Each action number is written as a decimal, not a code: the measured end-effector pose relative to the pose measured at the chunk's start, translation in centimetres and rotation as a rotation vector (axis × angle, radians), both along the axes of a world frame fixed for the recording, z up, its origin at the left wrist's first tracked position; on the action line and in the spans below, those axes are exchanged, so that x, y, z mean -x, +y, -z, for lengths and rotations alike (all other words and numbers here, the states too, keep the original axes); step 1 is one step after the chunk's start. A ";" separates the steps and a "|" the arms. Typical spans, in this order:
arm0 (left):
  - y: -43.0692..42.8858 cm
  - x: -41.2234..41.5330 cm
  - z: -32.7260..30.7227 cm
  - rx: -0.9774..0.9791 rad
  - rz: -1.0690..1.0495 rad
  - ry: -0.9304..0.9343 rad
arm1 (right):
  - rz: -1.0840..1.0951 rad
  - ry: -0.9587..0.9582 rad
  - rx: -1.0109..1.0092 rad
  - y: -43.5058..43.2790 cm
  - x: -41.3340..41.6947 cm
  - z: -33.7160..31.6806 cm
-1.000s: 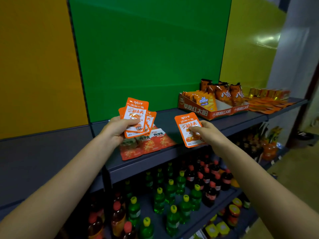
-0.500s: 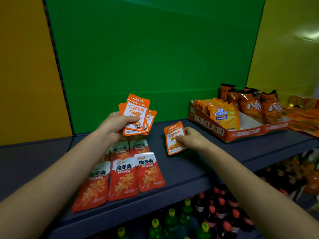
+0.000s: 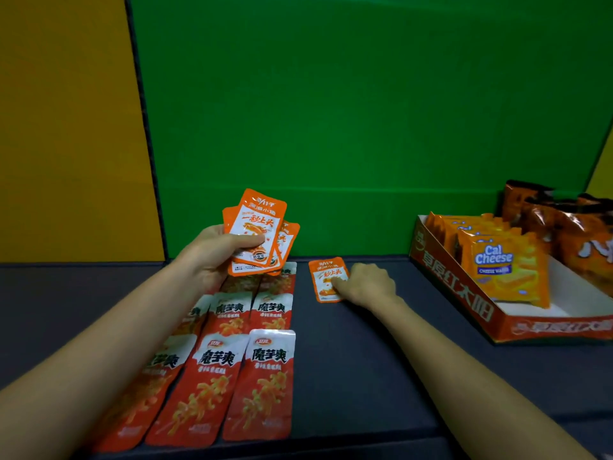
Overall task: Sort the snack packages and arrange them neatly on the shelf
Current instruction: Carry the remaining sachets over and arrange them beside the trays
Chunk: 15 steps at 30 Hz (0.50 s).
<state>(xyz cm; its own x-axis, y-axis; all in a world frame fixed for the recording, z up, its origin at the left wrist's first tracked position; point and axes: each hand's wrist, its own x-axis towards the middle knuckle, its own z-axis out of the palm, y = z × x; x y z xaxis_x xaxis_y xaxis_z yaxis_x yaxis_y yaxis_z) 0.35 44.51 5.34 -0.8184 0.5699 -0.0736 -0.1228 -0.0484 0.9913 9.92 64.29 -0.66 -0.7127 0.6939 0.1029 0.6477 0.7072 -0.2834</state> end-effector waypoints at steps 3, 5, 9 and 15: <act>0.8 -0.3 0.2 -0.005 -0.010 0.021 | -0.051 -0.038 -0.093 0.4 0.5 0.1; 1.4 -0.8 0.4 -0.006 -0.012 0.031 | -0.078 -0.073 -0.134 0.7 0.8 0.1; 2.0 -1.3 0.9 0.027 -0.020 0.037 | -0.086 -0.117 -0.198 0.9 0.5 -0.3; 3.1 -1.7 1.5 0.028 0.007 0.007 | -0.361 0.431 0.395 -0.1 0.0 -1.8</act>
